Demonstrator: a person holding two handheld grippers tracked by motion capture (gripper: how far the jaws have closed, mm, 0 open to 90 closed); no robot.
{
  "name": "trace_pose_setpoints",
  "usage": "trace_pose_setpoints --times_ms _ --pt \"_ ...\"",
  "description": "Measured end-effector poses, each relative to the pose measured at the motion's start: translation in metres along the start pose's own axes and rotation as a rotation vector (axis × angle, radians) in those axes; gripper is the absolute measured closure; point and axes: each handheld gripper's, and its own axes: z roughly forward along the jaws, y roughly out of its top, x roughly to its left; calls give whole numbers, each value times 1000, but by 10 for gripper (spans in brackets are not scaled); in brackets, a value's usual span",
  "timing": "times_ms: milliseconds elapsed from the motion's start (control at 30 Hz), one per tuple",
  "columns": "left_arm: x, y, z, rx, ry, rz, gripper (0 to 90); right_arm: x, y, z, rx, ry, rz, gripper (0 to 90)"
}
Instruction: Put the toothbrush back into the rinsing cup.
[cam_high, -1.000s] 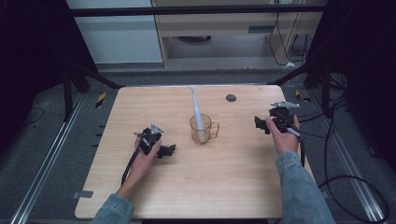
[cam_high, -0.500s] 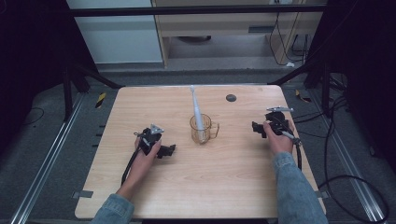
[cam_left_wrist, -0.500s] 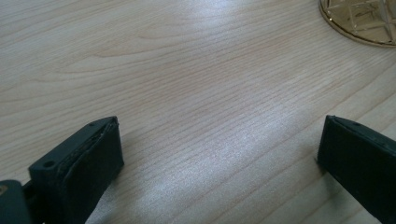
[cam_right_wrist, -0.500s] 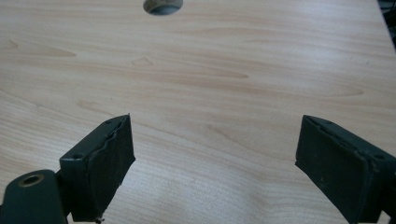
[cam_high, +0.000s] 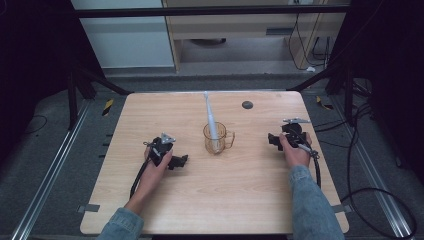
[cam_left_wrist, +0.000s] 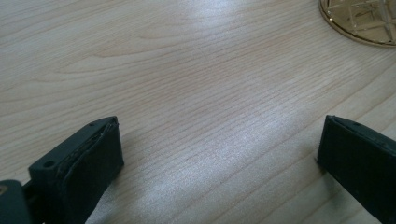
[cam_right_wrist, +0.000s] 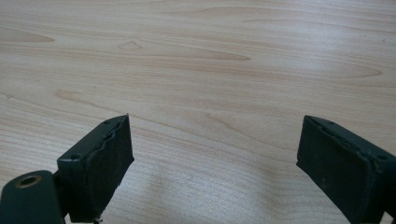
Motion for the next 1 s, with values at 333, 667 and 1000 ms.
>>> trace_pose_setpoints --times_ms 333,667,1000 --pt "0 0 0 0 -2 2 0 4 -6 7 1 -5 6 91" --pt "0 0 0 1 -2 3 0 13 -10 15 11 -9 -2 75" --pt "0 0 0 1 -2 3 0 20 -12 21 28 -24 -35 77"
